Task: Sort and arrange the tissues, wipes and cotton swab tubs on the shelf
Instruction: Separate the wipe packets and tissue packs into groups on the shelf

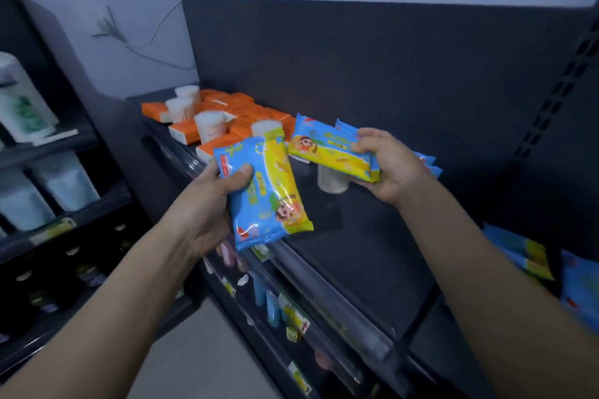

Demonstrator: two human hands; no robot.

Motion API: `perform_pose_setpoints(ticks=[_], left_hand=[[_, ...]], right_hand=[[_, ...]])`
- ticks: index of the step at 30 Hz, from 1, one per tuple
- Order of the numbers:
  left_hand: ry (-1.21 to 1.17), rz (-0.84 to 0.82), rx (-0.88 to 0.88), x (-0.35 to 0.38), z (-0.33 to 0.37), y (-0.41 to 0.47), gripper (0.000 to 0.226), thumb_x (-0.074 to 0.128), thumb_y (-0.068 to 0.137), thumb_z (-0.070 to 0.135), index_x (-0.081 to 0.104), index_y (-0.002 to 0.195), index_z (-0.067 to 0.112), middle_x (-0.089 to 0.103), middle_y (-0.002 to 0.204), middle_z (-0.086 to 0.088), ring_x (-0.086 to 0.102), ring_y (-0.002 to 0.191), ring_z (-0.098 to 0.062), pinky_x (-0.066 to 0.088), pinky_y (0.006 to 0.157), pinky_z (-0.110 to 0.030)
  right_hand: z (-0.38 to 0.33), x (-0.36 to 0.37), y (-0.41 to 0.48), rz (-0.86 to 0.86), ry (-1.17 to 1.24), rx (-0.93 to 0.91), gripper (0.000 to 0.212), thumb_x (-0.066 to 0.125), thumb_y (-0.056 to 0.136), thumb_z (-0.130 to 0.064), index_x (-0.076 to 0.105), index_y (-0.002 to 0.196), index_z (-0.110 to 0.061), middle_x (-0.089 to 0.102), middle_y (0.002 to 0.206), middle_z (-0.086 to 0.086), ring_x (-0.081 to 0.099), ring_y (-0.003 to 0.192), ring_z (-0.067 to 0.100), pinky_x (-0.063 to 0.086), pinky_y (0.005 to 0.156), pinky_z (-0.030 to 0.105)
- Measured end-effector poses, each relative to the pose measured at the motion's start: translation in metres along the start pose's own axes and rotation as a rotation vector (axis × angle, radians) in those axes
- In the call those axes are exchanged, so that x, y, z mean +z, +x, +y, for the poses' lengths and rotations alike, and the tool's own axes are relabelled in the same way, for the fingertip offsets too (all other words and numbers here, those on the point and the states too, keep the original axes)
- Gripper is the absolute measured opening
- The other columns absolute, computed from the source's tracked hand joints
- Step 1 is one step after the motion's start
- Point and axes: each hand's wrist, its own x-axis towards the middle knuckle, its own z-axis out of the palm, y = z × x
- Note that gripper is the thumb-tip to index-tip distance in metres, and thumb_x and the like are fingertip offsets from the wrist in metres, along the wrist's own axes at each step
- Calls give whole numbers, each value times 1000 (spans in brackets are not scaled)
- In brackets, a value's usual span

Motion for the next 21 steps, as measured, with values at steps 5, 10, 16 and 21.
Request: perform_pose_setpoints(ticks=[5,10,16,21], left_hand=[[-66,6,-196,11,6,73,22,47,95,15,60,110,5,74,76,-8,71,64,-19,59,54,-36],[-25,-113,-267,24,6,149,21,49,88,-2,61,105,-1,74,80,-12,72,66,-23,59,54,-37],[160,-137,0,33,6,234,35,64,76,-10,55,107,2,67,101,-15,68,78,-26,58,60,-37],[483,-381,232,30,9,278,28,70,76,-1,58,93,17,69,93,-5,66,81,-21,56,73,-37]], right_hand=[[-16,-10,31,115,46,-126,32,61,81,10,50,90,-19,60,84,3,62,61,16,53,58,32],[-24,-36,53,367,37,-290,33,66,78,7,49,85,-21,62,87,3,63,73,22,54,68,41],[-20,-38,65,652,-142,-383,31,74,74,-3,54,75,-26,61,85,6,61,83,30,48,78,65],[-10,-26,76,830,-284,-375,34,73,74,0,51,70,-26,58,78,7,57,74,27,53,69,56]])
